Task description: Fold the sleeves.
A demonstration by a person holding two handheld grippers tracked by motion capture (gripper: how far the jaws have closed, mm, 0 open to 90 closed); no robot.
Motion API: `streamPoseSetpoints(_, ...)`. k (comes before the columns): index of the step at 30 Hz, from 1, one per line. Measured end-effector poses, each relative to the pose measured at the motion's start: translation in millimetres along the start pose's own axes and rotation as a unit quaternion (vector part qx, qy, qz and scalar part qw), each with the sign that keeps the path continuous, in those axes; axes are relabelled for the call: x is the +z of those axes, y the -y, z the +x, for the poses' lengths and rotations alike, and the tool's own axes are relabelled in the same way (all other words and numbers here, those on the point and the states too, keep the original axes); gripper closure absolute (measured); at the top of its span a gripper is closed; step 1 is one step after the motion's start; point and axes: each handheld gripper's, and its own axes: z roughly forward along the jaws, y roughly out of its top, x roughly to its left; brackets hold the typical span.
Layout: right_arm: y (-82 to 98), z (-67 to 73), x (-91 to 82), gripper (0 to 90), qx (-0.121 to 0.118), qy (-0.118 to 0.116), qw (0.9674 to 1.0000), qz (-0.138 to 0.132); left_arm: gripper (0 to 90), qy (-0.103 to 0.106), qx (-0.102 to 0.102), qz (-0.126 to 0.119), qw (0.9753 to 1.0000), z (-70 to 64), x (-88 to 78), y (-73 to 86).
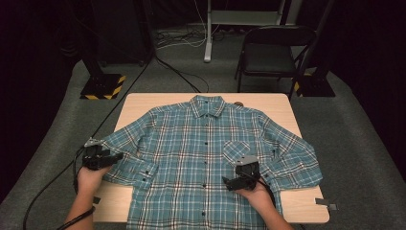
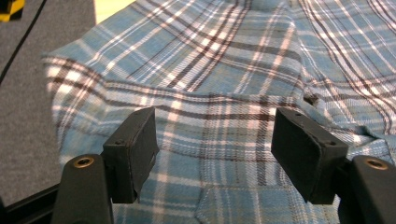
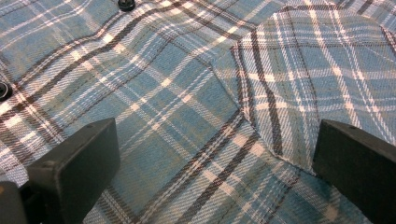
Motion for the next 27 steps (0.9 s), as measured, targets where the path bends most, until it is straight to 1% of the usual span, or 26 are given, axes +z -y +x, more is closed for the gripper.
streamPoseSetpoints(2,0.0,0.0,0.0,0.0,0.0,0.0,1.0,0.0,31.3,-0.001,-0.001,0.008,1.0,1.9,1.6,1.9)
streamPoseSetpoints(3,0.0,0.1,0.0,0.0,0.0,0.0,1.0,0.0,31.8,0.002,-0.002,0.014,0.9999,3.0,2.7,2.9)
streamPoseSetpoints(5,0.0,0.1,0.0,0.0,0.0,0.0,1.0,0.0,32.6,0.006,-0.004,0.019,0.9998,4.1,5.0,4.8)
streamPoseSetpoints(8,0.0,0.1,0.0,0.0,0.0,0.0,1.0,0.0,33.2,0.007,0.01,0.027,0.9996,3.1,8.9,7.2)
streamPoseSetpoints(10,0.0,0.1,0.0,0.0,0.0,0.0,1.0,0.0,33.1,0.008,0.01,0.029,0.9995,3.2,8.7,6.6)
streamPoseSetpoints(13,0.0,0.1,0.0,0.0,0.0,0.0,1.0,0.0,33.5,0.001,0.001,0.023,0.9997,5.3,6.1,6.2)
streamPoseSetpoints(15,0.0,0.0,0.0,0.0,0.0,0.0,1.0,0.0,33.8,-0.009,-0.004,0.017,0.9998,7.8,3.3,6.4)
streamPoseSetpoints(17,0.0,0.0,0.0,0.0,0.0,0.0,1.0,0.0,36.0,-0.019,-0.008,0.014,0.9997,10.0,0.7,6.2)
streamPoseSetpoints(19,0.0,0.1,0.0,0.0,0.0,0.0,1.0,0.0,39.7,-0.022,-0.009,0.01,0.9997,11.8,-1.4,6.4)
streamPoseSetpoints(23,0.0,0.1,0.0,0.0,0.0,0.0,1.0,0.0,41.3,-0.038,-0.007,0.015,0.9992,14.7,-1.4,8.0)
streamPoseSetpoints(27,0.0,0.1,0.0,0.0,0.0,0.0,1.0,0.0,43.8,-0.048,-0.015,0.018,0.9986,18.8,-2.0,9.6)
